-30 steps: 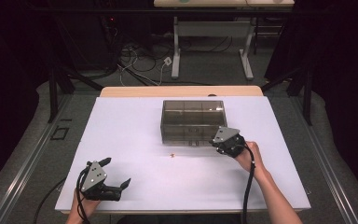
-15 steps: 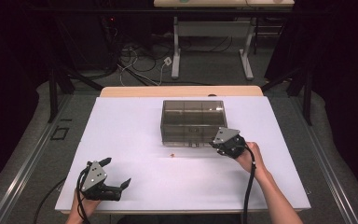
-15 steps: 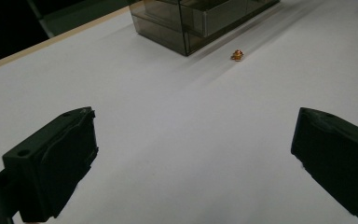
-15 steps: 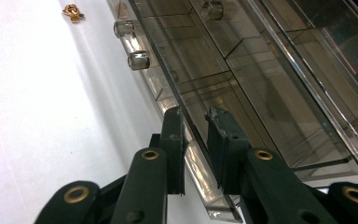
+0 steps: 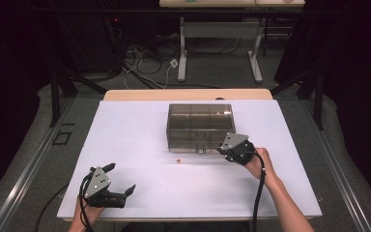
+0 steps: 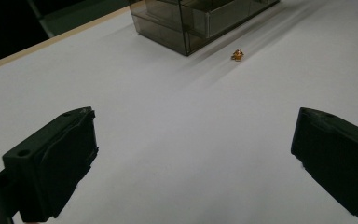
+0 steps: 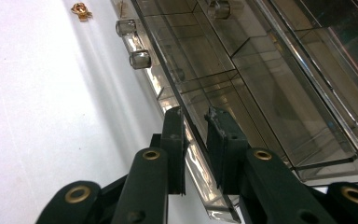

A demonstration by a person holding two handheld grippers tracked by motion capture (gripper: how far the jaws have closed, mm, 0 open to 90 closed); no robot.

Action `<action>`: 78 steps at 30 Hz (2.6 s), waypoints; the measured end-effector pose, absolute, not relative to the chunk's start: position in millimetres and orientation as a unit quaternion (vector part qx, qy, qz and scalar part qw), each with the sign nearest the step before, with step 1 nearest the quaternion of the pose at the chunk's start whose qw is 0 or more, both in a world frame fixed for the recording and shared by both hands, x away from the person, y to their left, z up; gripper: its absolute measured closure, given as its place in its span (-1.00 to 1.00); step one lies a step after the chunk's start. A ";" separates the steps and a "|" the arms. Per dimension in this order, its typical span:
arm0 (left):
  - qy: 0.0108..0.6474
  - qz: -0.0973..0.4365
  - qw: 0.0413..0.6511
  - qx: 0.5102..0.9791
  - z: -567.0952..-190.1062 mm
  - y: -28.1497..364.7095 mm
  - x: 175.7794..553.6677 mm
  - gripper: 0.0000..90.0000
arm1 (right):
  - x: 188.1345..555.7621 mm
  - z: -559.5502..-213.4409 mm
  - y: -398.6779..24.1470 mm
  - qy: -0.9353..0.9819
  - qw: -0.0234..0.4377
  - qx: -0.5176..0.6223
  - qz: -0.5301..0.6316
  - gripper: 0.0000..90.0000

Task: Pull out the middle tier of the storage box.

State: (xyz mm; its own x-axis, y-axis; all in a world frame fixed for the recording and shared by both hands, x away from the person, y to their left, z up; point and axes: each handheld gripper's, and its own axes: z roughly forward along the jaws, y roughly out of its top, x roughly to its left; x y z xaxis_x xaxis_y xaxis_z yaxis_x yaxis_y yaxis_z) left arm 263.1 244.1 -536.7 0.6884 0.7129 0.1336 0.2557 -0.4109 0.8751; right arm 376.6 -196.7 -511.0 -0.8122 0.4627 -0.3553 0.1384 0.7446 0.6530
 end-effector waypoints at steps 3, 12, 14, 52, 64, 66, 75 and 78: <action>0.303 0.253 0.451 0.801 -536.6 244.0 262.9 -1.00 | 376.2 -510.8 -196.8 0.899 0.254 0.166 0.315 0.72; 0.303 0.253 0.452 0.800 -536.6 244.1 262.6 -1.00 | 375.1 -510.2 -196.7 0.902 0.251 0.163 0.312 0.73; 0.303 0.253 0.452 0.800 -536.5 244.1 262.6 -1.00 | 375.0 -509.9 -197.1 0.902 0.250 0.162 0.312 0.73; 0.301 0.253 0.448 0.803 -536.4 243.7 262.7 -1.00 | 371.6 -503.4 -208.6 0.885 0.234 0.195 0.352 0.48; 0.299 0.255 0.448 0.803 -536.4 243.3 263.3 -1.00 | 373.4 -498.6 -212.8 0.854 0.238 0.246 0.392 0.69; 0.300 0.251 0.449 0.803 -536.8 242.6 263.3 -1.00 | 374.1 -497.6 -212.2 0.846 0.247 0.259 0.395 0.92; 0.299 0.254 0.444 0.805 -536.9 242.7 264.4 -1.00 | 385.2 -502.9 -203.3 0.826 0.280 0.301 0.386 1.00; 0.299 0.255 0.445 0.804 -537.3 242.1 264.6 -1.00 | 387.9 -504.3 -201.2 0.823 0.281 0.308 0.387 1.00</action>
